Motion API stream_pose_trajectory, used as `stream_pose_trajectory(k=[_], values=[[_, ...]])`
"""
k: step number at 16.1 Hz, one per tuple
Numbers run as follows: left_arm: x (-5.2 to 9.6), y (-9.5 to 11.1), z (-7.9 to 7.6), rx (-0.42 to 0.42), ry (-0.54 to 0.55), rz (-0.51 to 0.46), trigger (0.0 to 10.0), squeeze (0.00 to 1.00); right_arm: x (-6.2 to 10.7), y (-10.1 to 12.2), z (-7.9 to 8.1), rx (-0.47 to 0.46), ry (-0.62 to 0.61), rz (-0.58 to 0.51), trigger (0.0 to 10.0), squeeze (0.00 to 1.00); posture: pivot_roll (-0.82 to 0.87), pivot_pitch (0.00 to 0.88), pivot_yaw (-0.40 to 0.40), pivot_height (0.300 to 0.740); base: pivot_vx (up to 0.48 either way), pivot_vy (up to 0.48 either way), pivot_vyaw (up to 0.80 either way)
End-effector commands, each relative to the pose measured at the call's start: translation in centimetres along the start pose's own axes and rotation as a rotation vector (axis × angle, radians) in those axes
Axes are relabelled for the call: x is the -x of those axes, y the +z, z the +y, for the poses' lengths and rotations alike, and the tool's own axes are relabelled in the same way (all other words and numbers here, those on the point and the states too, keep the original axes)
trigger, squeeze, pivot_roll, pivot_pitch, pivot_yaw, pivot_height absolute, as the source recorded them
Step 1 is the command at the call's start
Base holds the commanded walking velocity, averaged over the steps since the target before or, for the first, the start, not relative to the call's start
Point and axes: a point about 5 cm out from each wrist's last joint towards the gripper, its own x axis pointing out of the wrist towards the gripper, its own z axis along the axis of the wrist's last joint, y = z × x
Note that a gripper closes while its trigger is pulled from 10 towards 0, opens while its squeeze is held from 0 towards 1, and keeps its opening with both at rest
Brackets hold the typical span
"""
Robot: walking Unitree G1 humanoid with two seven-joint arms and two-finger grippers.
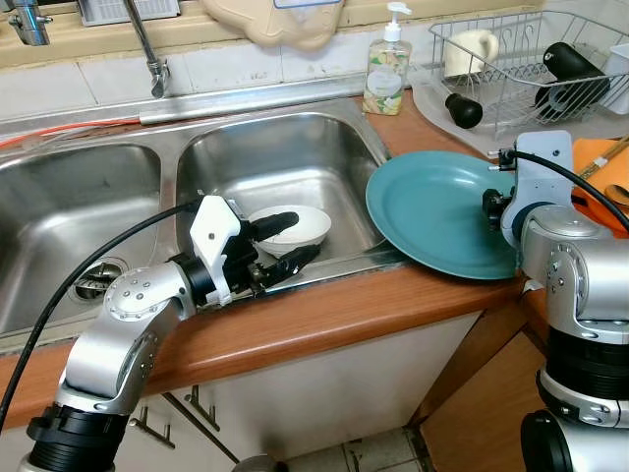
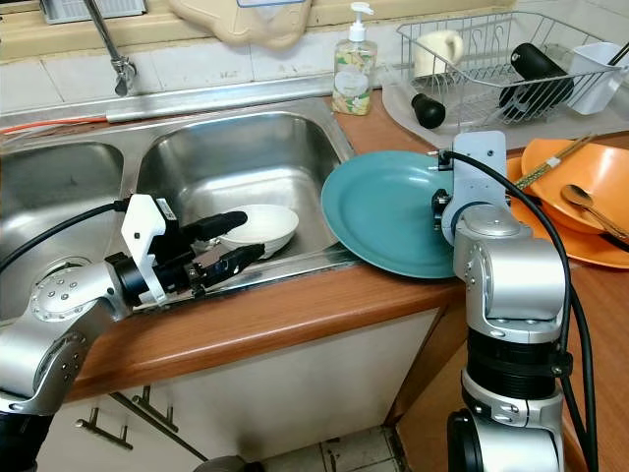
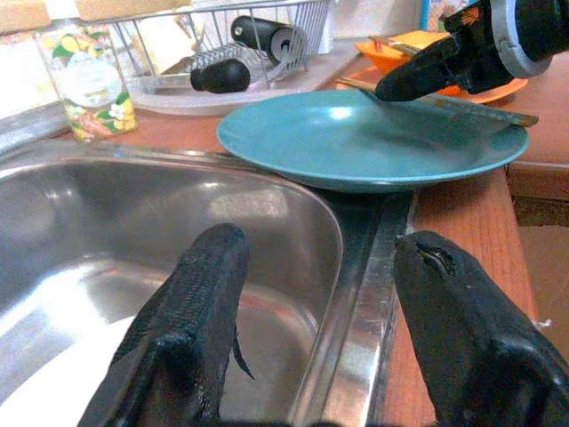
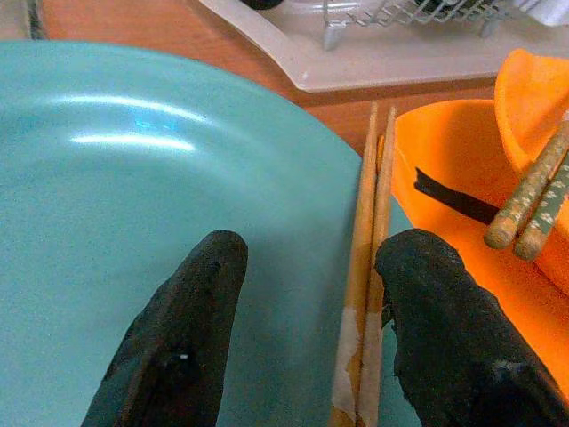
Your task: Kitchen organization
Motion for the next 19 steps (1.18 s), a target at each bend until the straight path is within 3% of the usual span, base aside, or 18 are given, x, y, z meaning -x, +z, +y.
stream_pose_trajectory(k=[1, 5, 6, 7, 8, 10, 19], values=[[0.1, 0.3, -0.3, -0.002, -0.027, 0.002, 10.0, 0.00, 0.2, 0.4, -0.5, -0.007, -0.029, -0.010, 10.0, 0.00, -0.06, 0.000, 0.072, 0.740, 0.000, 0.000, 0.00], [0.2, 0.2, -0.7, 0.018, -0.072, 0.020, 10.0, 0.00, -0.1, -1.0, -0.2, -0.032, 0.007, 0.079, 10.0, 0.00, -0.06, 0.000, 0.069, 0.740, 0.000, 0.000, 0.00], [0.2, 0.2, -0.8, 0.021, -0.079, 0.022, 10.0, 0.00, -0.2, -1.3, 0.0, -0.045, 0.022, 0.097, 8.6, 0.00, -0.06, 0.000, 0.069, 0.740, 0.000, 0.000, 0.00], [0.2, 0.2, -0.9, 0.022, -0.083, 0.024, 10.0, 0.00, -0.2, -1.4, 0.1, -0.053, 0.034, 0.105, 5.3, 0.00, -0.06, 0.000, 0.069, 0.740, 0.000, 0.000, 0.00], [0.1, 0.3, -0.9, 0.023, -0.086, 0.024, 10.0, 0.00, -0.2, -1.6, 0.3, -0.069, 0.057, 0.112, 3.1, 0.00, -0.06, 0.000, 0.069, 0.740, 0.000, 0.000, 0.00], [0.1, 0.3, -0.9, 0.023, -0.090, 0.026, 10.0, 0.00, -0.2, -1.7, 0.6, -0.080, 0.079, 0.121, 0.0, 0.00, -0.06, 0.000, 0.069, 0.740, 0.000, 0.000, 0.00], [0.0, 0.4, -1.1, 0.027, -0.106, 0.030, 10.0, 0.00, -0.2, -2.0, 1.2, -0.130, 0.150, 0.149, 0.0, 0.00, -0.06, 0.000, 0.069, 0.740, 0.000, 0.000, 0.00]])
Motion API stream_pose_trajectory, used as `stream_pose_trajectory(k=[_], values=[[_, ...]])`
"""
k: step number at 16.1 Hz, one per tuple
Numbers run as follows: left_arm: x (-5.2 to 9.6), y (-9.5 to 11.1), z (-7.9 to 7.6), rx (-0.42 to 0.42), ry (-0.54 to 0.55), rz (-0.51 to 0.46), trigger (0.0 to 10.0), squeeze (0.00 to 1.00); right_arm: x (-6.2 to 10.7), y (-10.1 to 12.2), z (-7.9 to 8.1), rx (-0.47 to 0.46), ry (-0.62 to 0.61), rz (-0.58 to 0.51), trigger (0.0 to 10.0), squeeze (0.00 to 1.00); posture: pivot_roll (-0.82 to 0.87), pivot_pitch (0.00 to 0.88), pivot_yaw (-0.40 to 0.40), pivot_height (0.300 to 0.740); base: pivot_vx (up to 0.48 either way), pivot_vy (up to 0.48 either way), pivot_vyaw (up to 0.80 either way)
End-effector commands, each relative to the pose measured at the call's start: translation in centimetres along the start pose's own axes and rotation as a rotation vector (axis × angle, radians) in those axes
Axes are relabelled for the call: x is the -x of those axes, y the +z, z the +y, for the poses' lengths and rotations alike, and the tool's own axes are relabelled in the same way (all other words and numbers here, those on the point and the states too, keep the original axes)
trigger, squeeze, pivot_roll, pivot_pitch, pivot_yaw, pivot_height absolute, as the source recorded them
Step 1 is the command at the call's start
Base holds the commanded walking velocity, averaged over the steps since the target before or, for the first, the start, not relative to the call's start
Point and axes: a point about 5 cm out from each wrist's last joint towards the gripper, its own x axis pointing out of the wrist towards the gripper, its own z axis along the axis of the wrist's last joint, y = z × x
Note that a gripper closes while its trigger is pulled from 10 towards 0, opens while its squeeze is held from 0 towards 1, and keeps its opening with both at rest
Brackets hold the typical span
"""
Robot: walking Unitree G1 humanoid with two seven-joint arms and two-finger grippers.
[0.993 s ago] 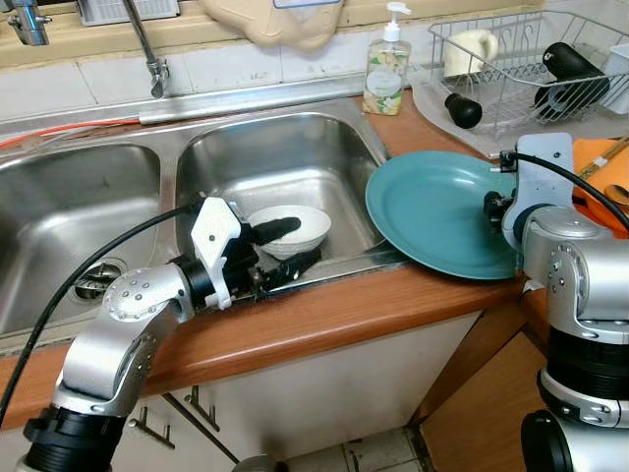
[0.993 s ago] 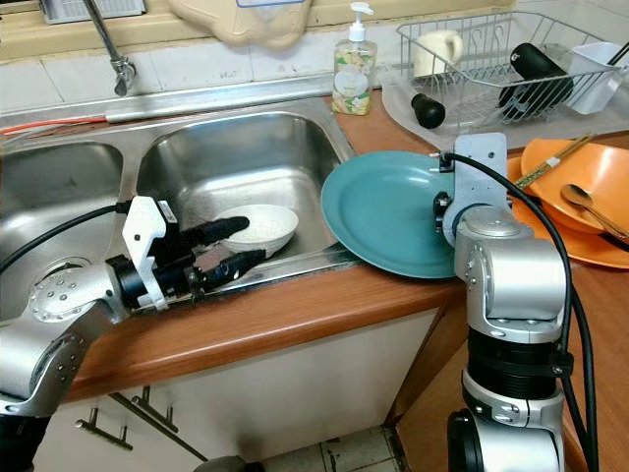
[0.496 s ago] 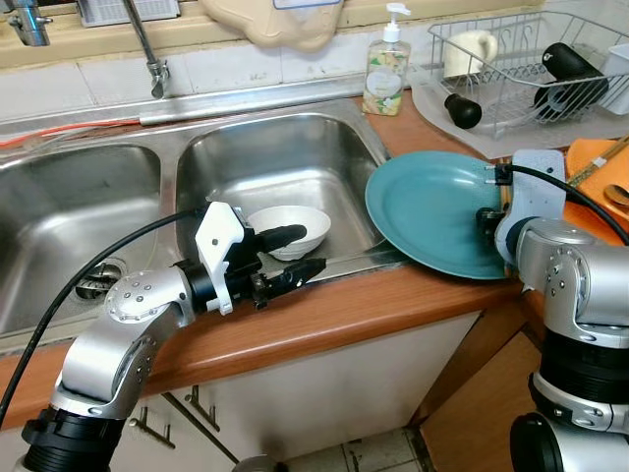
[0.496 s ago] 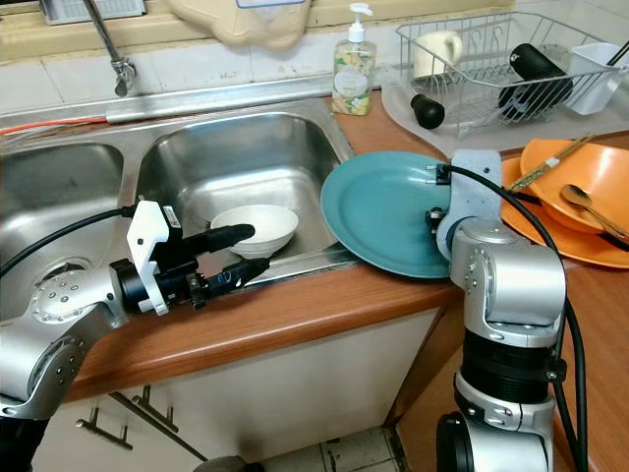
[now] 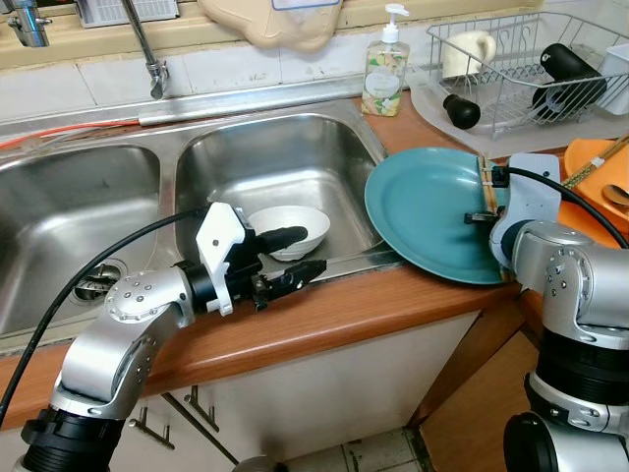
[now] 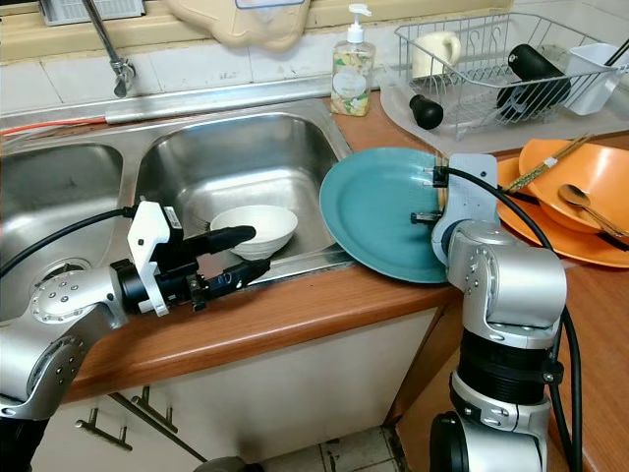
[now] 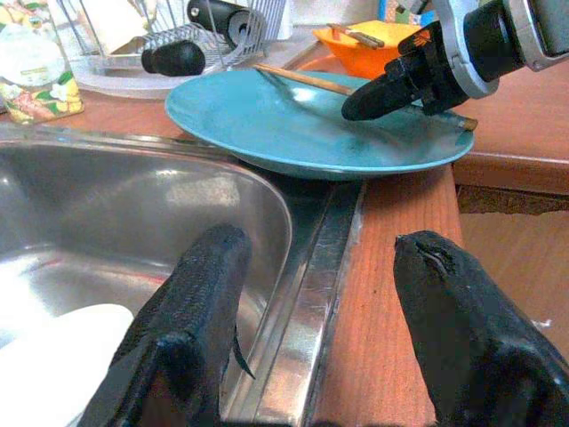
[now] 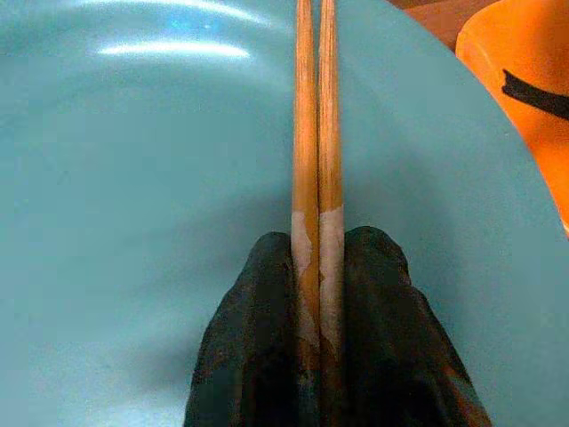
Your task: Kitchen organization
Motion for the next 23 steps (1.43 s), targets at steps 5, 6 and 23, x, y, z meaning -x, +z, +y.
stream_pose_trajectory(k=[5, 6, 23], values=[[0.0, 0.5, -0.1, -0.026, -0.021, 0.006, 10.0, 0.00, -0.2, 0.0, 0.3, -0.040, 0.034, 0.014, 0.0, 0.00, -0.06, 0.000, 0.071, 0.740, 0.000, 0.000, 0.00], [-0.1, 0.6, -0.1, -0.028, -0.019, 0.006, 10.0, 0.00, -0.1, 0.2, 0.3, -0.041, 0.038, 0.005, 0.0, 0.00, -0.06, 0.000, 0.072, 0.740, 0.000, 0.000, 0.00], [-1.7, 4.9, 2.4, 0.105, 0.056, -0.217, 10.0, 0.00, 4.2, 5.4, 1.9, 0.008, 0.637, -0.475, 0.0, 0.00, -0.06, 0.000, 0.064, 0.740, 0.000, 0.000, 0.00]])
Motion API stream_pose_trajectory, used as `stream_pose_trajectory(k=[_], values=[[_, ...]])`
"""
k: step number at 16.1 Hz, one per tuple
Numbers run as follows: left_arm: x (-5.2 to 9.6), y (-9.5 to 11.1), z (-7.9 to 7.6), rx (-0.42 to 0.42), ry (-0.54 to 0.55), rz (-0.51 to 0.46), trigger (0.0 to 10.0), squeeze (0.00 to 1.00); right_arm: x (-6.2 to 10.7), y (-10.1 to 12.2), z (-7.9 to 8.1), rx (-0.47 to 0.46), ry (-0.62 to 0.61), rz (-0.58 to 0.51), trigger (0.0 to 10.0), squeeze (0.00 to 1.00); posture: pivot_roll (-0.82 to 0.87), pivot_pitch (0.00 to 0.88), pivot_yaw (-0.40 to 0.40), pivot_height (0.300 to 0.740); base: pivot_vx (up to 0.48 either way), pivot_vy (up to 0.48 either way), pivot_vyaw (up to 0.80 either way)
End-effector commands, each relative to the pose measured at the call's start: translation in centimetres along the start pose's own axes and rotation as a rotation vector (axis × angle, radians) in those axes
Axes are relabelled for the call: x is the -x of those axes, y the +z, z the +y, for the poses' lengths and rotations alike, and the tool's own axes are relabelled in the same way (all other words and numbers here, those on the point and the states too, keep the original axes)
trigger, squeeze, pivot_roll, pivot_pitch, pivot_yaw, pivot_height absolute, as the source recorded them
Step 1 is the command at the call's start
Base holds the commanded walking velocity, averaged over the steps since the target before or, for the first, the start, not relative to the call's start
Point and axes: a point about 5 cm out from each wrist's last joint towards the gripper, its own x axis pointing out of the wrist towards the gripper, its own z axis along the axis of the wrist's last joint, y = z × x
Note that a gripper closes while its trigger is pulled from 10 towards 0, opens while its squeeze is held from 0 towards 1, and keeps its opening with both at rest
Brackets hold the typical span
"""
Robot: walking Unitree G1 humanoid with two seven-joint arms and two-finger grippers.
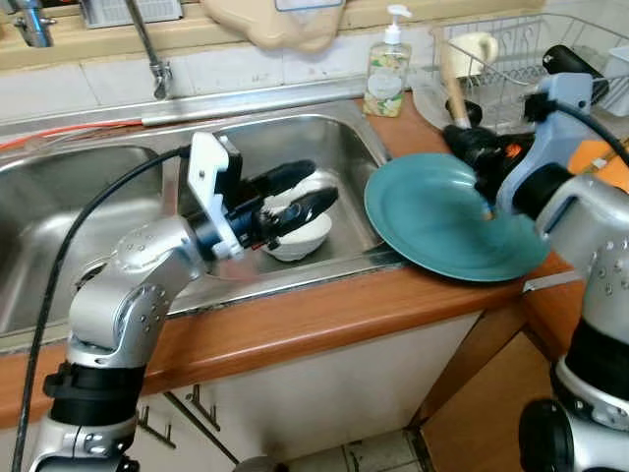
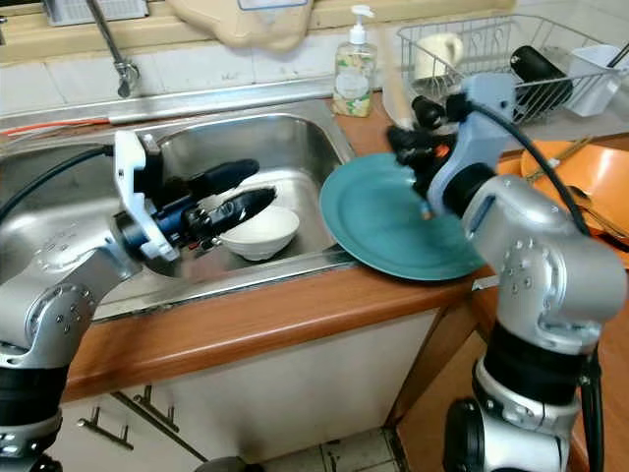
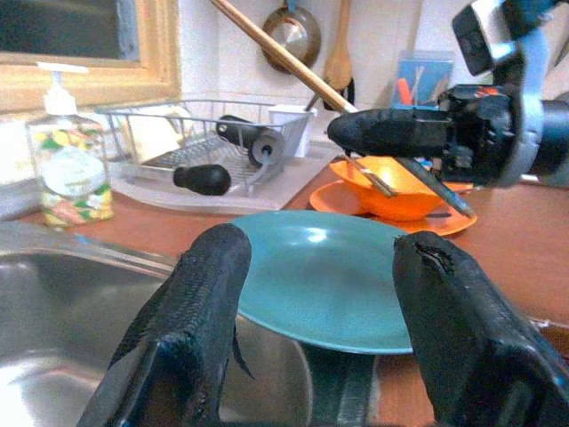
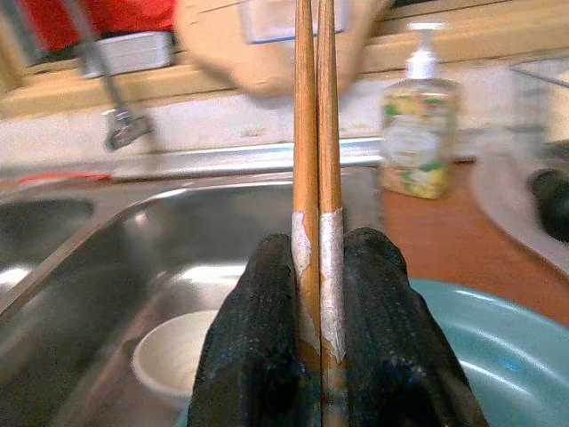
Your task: Kitchen organization
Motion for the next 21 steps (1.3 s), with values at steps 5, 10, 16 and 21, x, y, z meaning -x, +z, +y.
stream_pose_trajectory(k=[5, 10, 16, 21], values=[[-2.3, 1.4, 0.0, 0.317, -0.125, -0.181, 10.0, 0.00, 1.9, -1.8, 4.5, 0.086, 0.439, -0.010, 0.0, 0.00, -0.06, 0.000, 0.063, 0.740, 0.000, 0.000, 0.00], [-3.2, 0.2, 0.1, 0.523, -0.201, -0.179, 4.2, 0.00, 2.9, -2.8, 6.6, 0.082, 0.620, -0.028, 0.0, 0.00, -0.06, 0.000, 0.067, 0.740, 0.000, 0.000, 0.00], [-2.8, 0.6, -0.6, 0.633, -0.323, -0.242, 0.0, 0.00, 2.8, -3.9, 6.8, 0.098, 0.616, -0.010, 0.0, 0.00, -0.06, 0.000, 0.078, 0.740, 0.000, 0.000, 0.00], [-2.7, 0.3, -0.9, 0.664, -0.340, -0.229, 0.0, 0.00, 2.6, -4.1, 6.5, 0.116, 0.584, -0.013, 0.0, 0.00, -0.06, 0.000, 0.081, 0.740, 0.000, 0.000, 0.00]])
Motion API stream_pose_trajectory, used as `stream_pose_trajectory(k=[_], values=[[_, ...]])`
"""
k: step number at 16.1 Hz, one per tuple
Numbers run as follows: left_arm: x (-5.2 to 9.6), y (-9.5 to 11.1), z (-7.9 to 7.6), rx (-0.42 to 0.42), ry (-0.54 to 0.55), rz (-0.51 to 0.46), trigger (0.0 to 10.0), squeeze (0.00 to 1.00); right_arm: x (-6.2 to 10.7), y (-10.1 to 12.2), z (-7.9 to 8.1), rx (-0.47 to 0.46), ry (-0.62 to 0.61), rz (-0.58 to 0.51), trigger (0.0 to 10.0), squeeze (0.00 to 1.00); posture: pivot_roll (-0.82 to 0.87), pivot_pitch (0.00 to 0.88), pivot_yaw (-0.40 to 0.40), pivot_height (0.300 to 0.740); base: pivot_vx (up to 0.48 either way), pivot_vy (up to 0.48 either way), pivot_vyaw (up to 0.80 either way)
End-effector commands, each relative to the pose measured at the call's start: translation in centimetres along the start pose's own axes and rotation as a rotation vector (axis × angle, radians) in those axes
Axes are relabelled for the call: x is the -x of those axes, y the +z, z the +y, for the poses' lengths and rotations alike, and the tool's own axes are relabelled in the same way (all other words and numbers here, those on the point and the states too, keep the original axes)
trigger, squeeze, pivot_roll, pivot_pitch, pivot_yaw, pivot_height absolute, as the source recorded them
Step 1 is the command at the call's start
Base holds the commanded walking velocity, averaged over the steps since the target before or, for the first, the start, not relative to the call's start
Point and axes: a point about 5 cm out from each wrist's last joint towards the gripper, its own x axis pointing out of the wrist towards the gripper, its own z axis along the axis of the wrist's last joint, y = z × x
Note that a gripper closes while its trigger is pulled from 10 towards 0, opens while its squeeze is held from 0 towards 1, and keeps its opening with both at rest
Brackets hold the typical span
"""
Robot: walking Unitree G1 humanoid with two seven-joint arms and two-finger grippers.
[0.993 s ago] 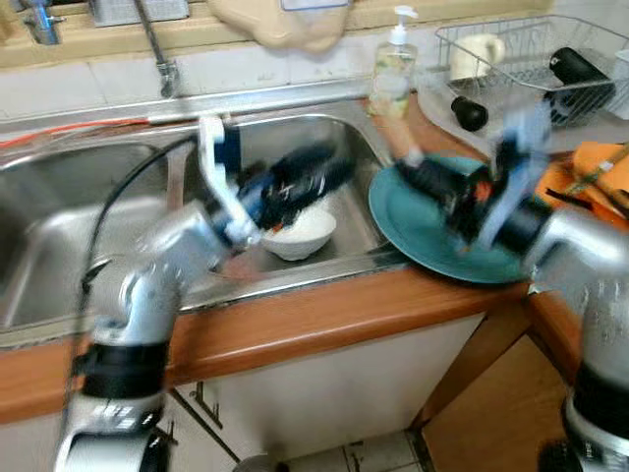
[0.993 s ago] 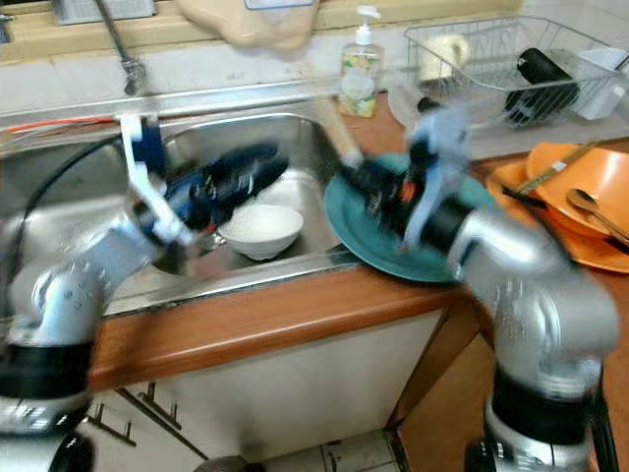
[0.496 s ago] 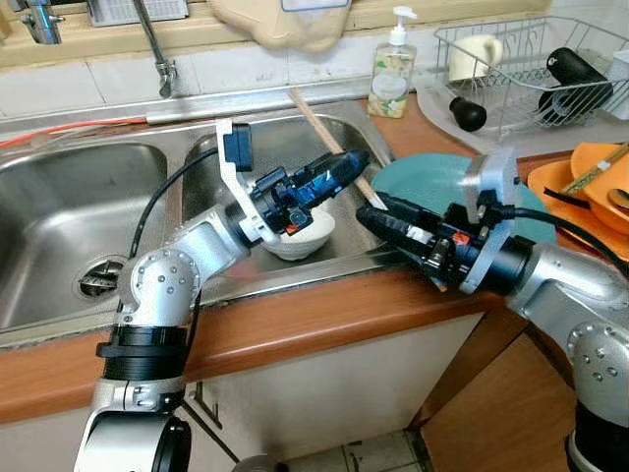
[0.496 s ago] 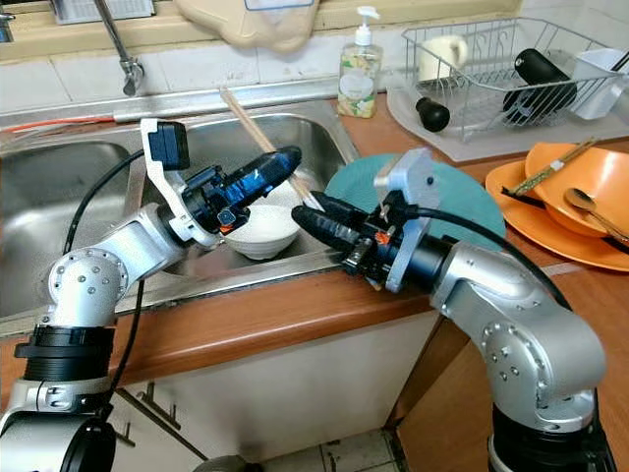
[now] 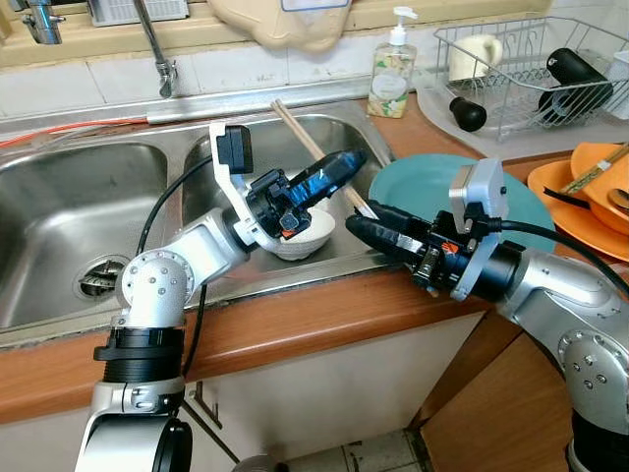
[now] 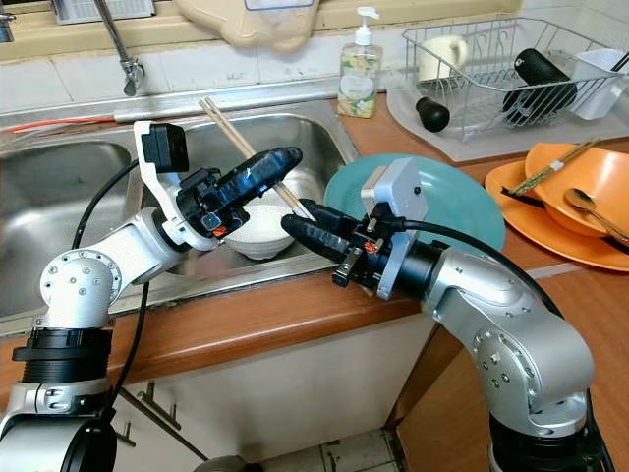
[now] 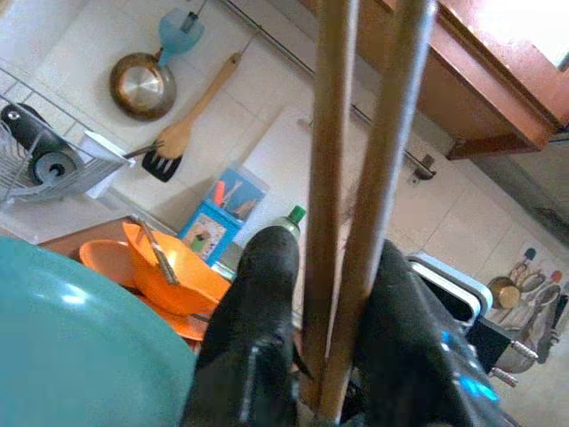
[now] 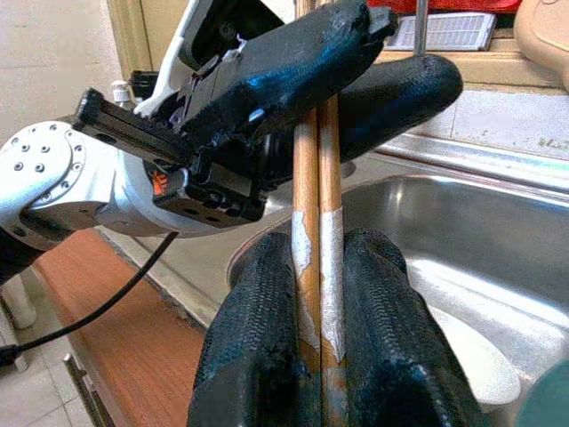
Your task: Kitchen organization
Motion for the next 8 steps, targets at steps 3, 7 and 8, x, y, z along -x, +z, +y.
stream_pose_trajectory(k=[3, 7, 8], values=[[0.12, -0.02, -0.27, -0.003, -0.004, 0.014, 0.0, 0.00, -0.06, 0.34, -0.12, 0.030, -0.015, -0.015, 0.0, 0.00, -0.07, 0.000, 0.084, 0.740, 0.000, 0.000, 0.00], [0.01, -0.04, -0.30, -0.007, 0.001, 0.022, 0.0, 0.00, -0.17, 0.34, -0.22, 0.046, -0.037, -0.011, 4.7, 0.00, -0.06, 0.000, 0.087, 0.740, 0.000, 0.000, 0.00], [0.08, -0.03, -0.26, -0.010, 0.009, 0.022, 0.0, 0.00, -0.28, 0.33, -0.36, 0.067, -0.059, -0.004, 10.0, 0.00, -0.06, 0.000, 0.087, 0.740, 0.000, 0.000, 0.00]])
